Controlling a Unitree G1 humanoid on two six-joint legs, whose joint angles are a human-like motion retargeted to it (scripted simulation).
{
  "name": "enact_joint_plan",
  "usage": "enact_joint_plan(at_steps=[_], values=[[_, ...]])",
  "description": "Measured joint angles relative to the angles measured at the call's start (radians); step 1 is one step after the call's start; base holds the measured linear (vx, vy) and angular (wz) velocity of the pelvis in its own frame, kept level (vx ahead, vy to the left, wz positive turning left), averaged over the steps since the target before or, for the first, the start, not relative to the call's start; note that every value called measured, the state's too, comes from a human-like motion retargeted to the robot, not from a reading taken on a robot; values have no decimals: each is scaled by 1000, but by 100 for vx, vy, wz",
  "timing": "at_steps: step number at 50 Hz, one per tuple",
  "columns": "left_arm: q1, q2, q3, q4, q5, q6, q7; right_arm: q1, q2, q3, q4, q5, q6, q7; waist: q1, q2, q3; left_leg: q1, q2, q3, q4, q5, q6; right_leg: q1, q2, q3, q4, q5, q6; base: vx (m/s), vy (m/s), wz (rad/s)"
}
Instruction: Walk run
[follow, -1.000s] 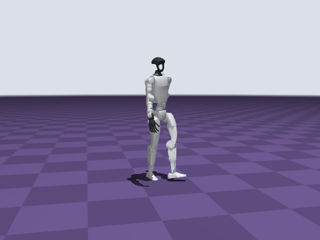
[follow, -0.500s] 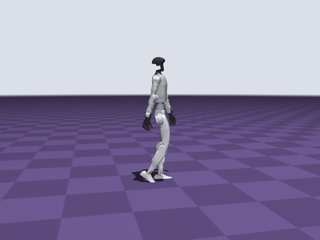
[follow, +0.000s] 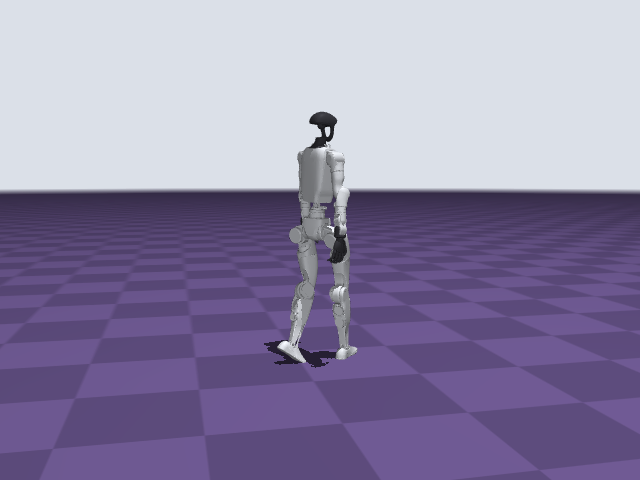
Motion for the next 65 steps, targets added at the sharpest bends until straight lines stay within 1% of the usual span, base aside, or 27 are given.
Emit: enact_joint_plan(at_steps=[2, 5, 7, 8, 11, 13, 15, 20, 23, 28, 30, 34, 35, 37, 40, 42, 43, 45, 47, 50, 52, 55, 57, 60, 62, 63, 65], values=[[33, -27, -3, 19, -32, 23, 42, -3, 8, -6, 10, 5, -2, -11, 23, -2, -14, -69, 5, 42, 124, 106, -148, 23, -29, -76, 4, -33, -16, 54, -14, 188], [76, -33, 5, 40, -96, 20, 30, -29, 27, 38, 0, 13, -1, -35, -1, -9, -32, -183, 22, 140, 308, 169, -356, 57, -70, -217, -2, -79, -35, 44, -16, 234], [111, -40, 8, 39, -114, 28, 3, -61, 34, 64, -4, 10, 12, -48, -7, -12, -41, -265, 41, 211, 406, 103, -265, 88, -92, -303, -11, -106, -38, 44, -19, 219], [133, -45, 10, 36, -113, 33, -3, -74, 37, 70, -6, 1, 18, -50, 1, -16, -48, -301, 55, 259, 436, 35, -209, 103, -98, -337, -17, -118, -40, 44, -18, 171], [205, -69, 46, 25, -78, 38, 16, -104, 48, 65, -36, -33, 33, -44, 89, -34, -61, -386, 106, 410, 413, -83, -121, 133, -100, -388, -20, -150, -47, 45, -15, 87], [249, -88, 86, 23, -62, 37, 43, -122, 53, 58, -70, -45, 34, -39, 165, -44, -60, -434, 117, 460, 346, -127, -108, 144, -93, -393, -15, -171, -49, 42, -10, 37], [287, -105, 128, 33, -76, 41, 62, -144, 53, 61, -105, -44, 27, -40, 207, -41, -55, -467, 99, 429, 239, -161, -111, 164, -76, -416, -14, -196, -48, 40, -8, 88], [353, -119, 184, 123, -179, 75, 49, -203, 28, 63, -162, -40, 22, -54, 269, -20, -39, -504, 158, 542, -86, -187, -13, 235, -21, -512, -30, -254, -49, 39, -5, 109], [391, -124, 207, 170, -201, 102, 45, -233, 16, 59, -166, -56, 27, -53, 311, -23, -36, -515, 166, 646, -251, -192, 4, 272, 1, -552, -34, -284, -37, 46, -9, 75], [457, -147, 193, 202, -182, 110, 17, -259, 13, 98, -153, -92, 35, -32, 293, -42, -49, -494, 122, 808, -414, -245, 20, 330, 20, -634, -31, -294, 5, 59, -8, 103], [472, -162, 195, 202, -148, 101, 6, -252, 20, 118, -158, -123, 34, -14, 290, -60, -62, -475, 110, 824, -412, -242, 76, 346, 12, -652, -21, -269, 33, 71, -9, 50], [483, -186, 227, 174, -93, 71, 25, -192, 48, 134, -175, -184, 6, -6, 320, -99, -84, -427, 88, 795, -403, -207, 135, 382, -25, -665, 30, -143, 120, 80, -13, 9], [480, -187, 234, 169, -96, 62, 31, -171, 57, 137, -177, -194, -2, -11, 325, -110, -92, -412, 78, 785, -407, -199, 156, 390, -39, -677, 49, -89, 145, 84, -21, 0], [458, -177, 257, 168, -131, 51, 37, -125, 78, 133, -165, -211, -9, -25, 339, -126, -115, -387, 89, 769, -394, -233, 156, 385, -55, -638, 111, 78, 169, 83, -23, -6], [383, -143, 276, 168, -223, 45, 45, -61, 102, 116, -124, -196, -7, -42, 309, -78, -129, -348, 139, 676, -353, -284, 156, 340, -37, -597, 279, 327, 144, 84, -13, 81], [322, -125, 261, 143, -288, 34, 65, -33, 100, 103, -82, -167, -13, -23, 283, -36, -123, -307, 171, 637, -338, -309, 156, 280, 5, -536, 418, 430, 122, 58, -8, 125], [291, -116, 244, 124, -314, 28, 73, -20, 97, 92, -63, -157, -11, -5, 275, -18, -122, -289, 183, 616, -335, -317, 156, 242, 27, -484, 478, 413, 137, 61, -7, 111], [223, -94, 212, 72, -334, 19, 80, 6, 92, 66, -36, -145, 9, 30, 270, 7, -119, -258, 197, 573, -335, -330, 156, 159, 74, -379, 572, 297, 144, 64, -12, 101], [163, -72, 189, 3, -295, 0, 60, 39, 88, 32, -21, -137, 24, 33, 246, 25, -117, -230, 197, 513, -333, -341, 156, 87, 77, -320, 610, 200, 159, 53, -11, 135], [92, -40, 146, -88, -239, -40, 25, 88, 79, 0, -5, -107, 14, 21, 195, 42, -115, -196, 184, 417, -330, -352, 156, 2, 49, -281, 586, 72, 132, 56, -15, 161], [27, -1, 100, -147, -218, -77, 10, 121, 74, -20, 8, -81, 10, 33, 157, 33, -112, -165, 156, 350, -326, -368, 156, -55, -30, -310, 477, 8, 106, 46, -18, 167], [-47, 38, 60, -192, -206, -107, 15, 160, 71, -43, 13, -59, 25, 60, 120, 6, -101, -117, 111, 282, -313, -395, 156, -106, -116, -331, 293, -6, 86, 60, -27, 127], [-83, 49, 59, -203, -198, -114, 23, 180, 71, -51, 13, -52, 42, 78, 106, -12, -89, -74, 88, 250, -309, -414, 156, -137, -137, -311, 183, -42, 68, 63, -28, 83], [-109, 52, 72, -203, -204, -115, 34, 198, 71, -55, 13, -57, 67, 102, 99, -18, -72, -8, 82, 224, -308, -446, 155, -187, -124, -286, 35, -74, 26, 64, -32, 38], [-105, 46, 81, -190, -215, -120, 51, 202, 69, -60, 13, -74, 79, 116, 103, -10, -69, 25, 93, 224, -304, -468, 152, -203, -105, -277, -46, -92, 32, 63, -35, 0], [-99, 43, 82, -178, -221, -123, 61, 203, 68, -63, 13, -82, 83, 121, 108, -5, -69, 38, 99, 228, -300, -478, 150, -202, -103, -301, -67, -100, 33, 74, -46, 6], [-79, 35, 78, -146, -222, -121, 74, 203, 66, -68, 13, -89, 91, 127, 92, -3, -73, 63, 98, 212, -281, -488, 143, -200, -101, -302, -44, -79, -6, 72, -47, 48]])
